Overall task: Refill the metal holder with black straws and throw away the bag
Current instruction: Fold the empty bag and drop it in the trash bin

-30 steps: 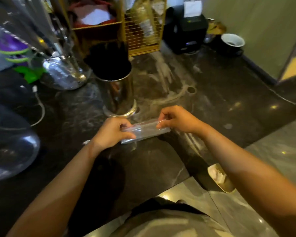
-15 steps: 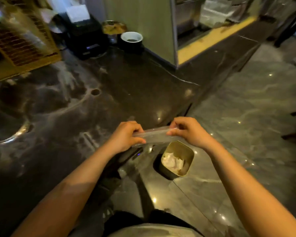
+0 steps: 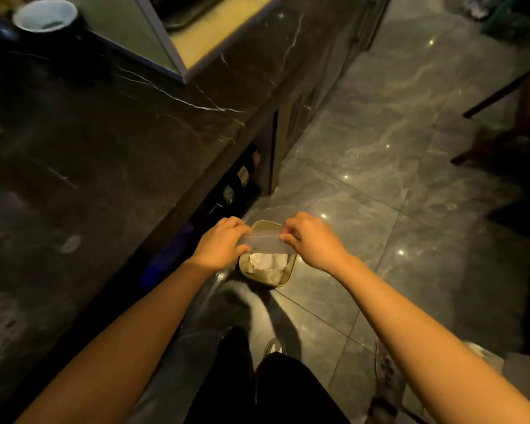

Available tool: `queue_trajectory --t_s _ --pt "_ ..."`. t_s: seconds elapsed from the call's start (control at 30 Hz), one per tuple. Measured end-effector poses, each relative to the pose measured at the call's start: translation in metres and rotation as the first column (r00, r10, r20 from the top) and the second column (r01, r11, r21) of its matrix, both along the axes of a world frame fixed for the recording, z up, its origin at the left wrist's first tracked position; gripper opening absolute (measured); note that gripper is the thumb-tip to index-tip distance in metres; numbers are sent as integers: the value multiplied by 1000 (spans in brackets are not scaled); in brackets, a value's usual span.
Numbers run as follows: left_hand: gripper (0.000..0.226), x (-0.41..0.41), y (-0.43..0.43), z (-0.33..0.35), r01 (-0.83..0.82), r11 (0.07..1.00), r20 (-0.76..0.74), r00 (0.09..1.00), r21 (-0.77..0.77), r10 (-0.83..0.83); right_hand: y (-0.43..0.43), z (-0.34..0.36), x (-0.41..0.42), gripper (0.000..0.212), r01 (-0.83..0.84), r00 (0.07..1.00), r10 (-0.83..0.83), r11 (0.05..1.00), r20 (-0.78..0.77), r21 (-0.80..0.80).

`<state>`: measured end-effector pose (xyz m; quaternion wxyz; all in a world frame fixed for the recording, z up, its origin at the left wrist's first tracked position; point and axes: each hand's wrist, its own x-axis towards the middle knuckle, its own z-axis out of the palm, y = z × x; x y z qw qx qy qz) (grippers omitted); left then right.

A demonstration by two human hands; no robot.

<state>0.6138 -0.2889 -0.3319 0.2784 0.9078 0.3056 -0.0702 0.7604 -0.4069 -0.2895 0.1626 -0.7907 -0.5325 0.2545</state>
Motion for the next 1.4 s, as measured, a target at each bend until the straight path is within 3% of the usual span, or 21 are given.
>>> queue_trajectory --t_s 0.13,0.5,0.77,0.97,1.13,1.4 --pt "55 21 7 -76 21 999 -67 998 48 -18 6 -66 21 19 65 998 -64 994 11 -91" --pt "60 24 22 -349 172 982 -390 911 75 -130 21 -342 34 25 243 970 -238 912 57 -331" --pt "62 38 31 -490 175 972 -239 962 158 -134 51 -541 30 26 263 943 -329 811 -36 -523" --pt "68 35 34 -535 179 956 -328 940 234 -95 81 -622 15 23 170 969 -238 829 -62 -533" --pt "70 35 34 -538 131 970 -274 959 204 -72 102 -653 6 22 81 991 -129 809 -41 -583" --pt "65 41 32 -527 209 942 -398 913 262 -92 100 -640 1 41 -83 913 -219 726 -344 -682"
